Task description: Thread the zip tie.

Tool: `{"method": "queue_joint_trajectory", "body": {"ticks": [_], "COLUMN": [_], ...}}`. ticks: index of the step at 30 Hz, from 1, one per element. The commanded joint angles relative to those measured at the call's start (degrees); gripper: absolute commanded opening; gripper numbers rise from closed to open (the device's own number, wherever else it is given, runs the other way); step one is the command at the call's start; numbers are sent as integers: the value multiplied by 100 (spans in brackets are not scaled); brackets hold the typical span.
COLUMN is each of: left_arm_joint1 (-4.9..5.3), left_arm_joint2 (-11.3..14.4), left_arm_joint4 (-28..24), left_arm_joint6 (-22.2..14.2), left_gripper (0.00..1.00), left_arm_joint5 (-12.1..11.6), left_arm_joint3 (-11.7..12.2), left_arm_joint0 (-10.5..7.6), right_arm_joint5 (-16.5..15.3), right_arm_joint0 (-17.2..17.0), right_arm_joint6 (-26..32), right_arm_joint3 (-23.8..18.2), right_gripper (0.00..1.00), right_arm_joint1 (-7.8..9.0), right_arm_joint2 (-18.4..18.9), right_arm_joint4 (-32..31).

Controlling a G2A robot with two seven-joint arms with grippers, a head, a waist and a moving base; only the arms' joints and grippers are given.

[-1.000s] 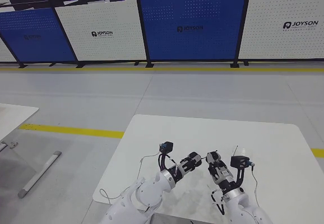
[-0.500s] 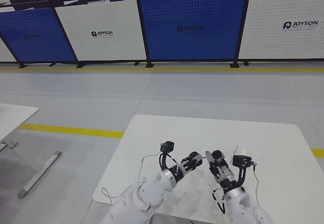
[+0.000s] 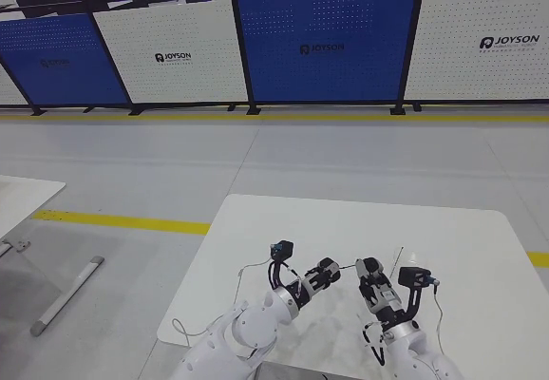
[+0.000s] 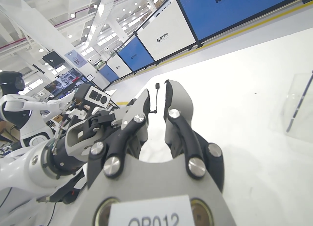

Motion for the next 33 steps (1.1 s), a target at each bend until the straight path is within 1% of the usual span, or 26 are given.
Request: {"method": "queue_joint_trajectory", "body": {"ticks": [1, 2, 3, 4, 23, 27, 33], "left_arm_joint1": [0, 0, 0, 0, 17, 24, 35], "left_arm_joint2": [2, 2, 0, -2, -3, 12, 26], "left_arm_joint4": [0, 0, -5, -9, 0, 19, 78], "left_arm_joint6": [9, 13, 19, 22, -42, -151, -199], "left_gripper": [0, 0, 0, 0, 0, 0, 0], "left_arm_joint5": [14, 19, 27, 30, -78, -25, 9], "left_arm_joint3": [-7, -11, -18, -21, -71, -69, -89], "left_arm_joint0": [-6, -8, -9, -11, -13, -21, -10], "right_arm_joint5": [-8, -10, -10, -9, 0, 1, 68], "right_arm_joint0": [1, 3, 7, 12, 93, 66, 26], "right_arm_joint6": [6, 8, 8, 7, 188, 140, 115], "right_arm_joint3": [0, 0, -2, -2, -27, -55, -97], "right_gripper": [18, 16, 5, 0, 0, 0, 0], "right_arm_joint1": [2, 3, 4, 4, 24, 31, 42], "right_arm_joint2": [-3, -5, -8, -10, -58, -50, -39], "right_arm_joint4": [-2, -4, -5, -4, -98, -116, -207]}}
